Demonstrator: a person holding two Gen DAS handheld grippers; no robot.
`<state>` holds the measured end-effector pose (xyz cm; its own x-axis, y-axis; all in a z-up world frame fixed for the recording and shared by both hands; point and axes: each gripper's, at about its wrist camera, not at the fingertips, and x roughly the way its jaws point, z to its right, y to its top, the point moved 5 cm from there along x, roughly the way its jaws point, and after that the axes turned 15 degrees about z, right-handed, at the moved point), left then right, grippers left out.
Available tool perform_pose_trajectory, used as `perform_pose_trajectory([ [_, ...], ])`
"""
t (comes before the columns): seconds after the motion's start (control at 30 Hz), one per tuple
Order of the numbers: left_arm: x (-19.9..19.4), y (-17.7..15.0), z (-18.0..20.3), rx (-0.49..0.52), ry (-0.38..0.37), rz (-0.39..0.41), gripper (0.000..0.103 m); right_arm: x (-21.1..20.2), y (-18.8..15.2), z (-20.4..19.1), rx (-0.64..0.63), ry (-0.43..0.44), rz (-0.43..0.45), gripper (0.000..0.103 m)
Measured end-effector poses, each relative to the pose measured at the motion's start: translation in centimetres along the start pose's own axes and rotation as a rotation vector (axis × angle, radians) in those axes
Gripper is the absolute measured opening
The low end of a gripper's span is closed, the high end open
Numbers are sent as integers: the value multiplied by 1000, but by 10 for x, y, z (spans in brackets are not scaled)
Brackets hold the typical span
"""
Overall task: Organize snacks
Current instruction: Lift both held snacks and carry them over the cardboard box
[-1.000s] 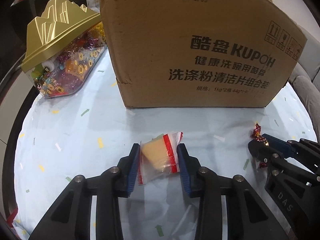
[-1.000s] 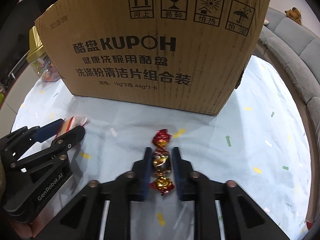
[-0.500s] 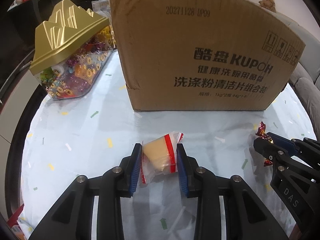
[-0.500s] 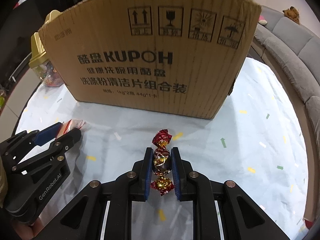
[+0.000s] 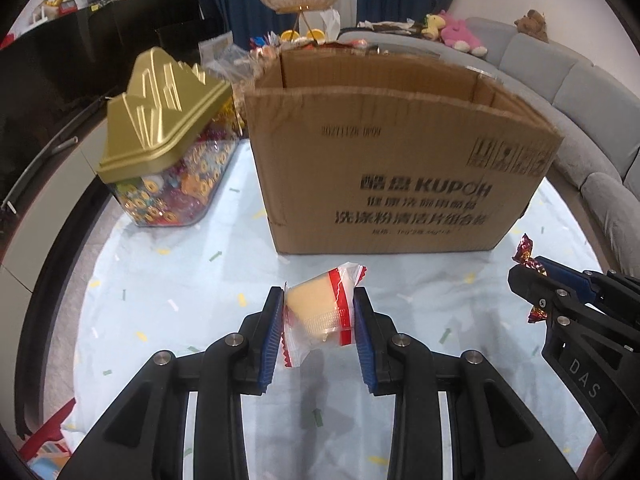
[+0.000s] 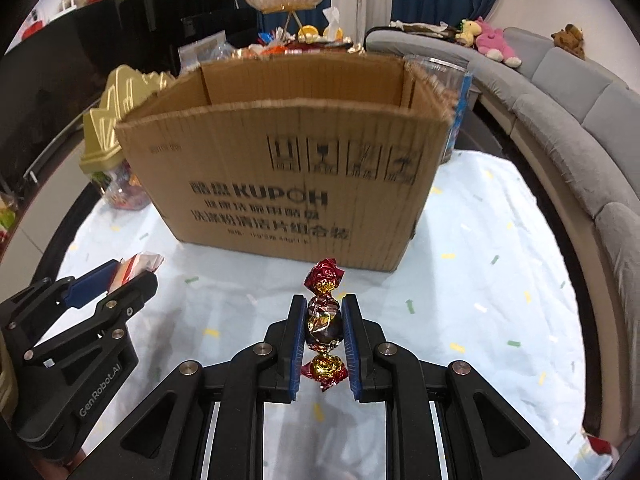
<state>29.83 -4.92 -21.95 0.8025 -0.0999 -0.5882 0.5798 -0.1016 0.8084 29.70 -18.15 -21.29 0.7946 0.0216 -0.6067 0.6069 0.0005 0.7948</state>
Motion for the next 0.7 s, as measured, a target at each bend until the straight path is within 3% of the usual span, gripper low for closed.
perform_pose_trajectory([
  [0.7, -49, 43, 4, -1, -1, 62, 33, -52, 39, 0, 22, 2, 105, 19],
])
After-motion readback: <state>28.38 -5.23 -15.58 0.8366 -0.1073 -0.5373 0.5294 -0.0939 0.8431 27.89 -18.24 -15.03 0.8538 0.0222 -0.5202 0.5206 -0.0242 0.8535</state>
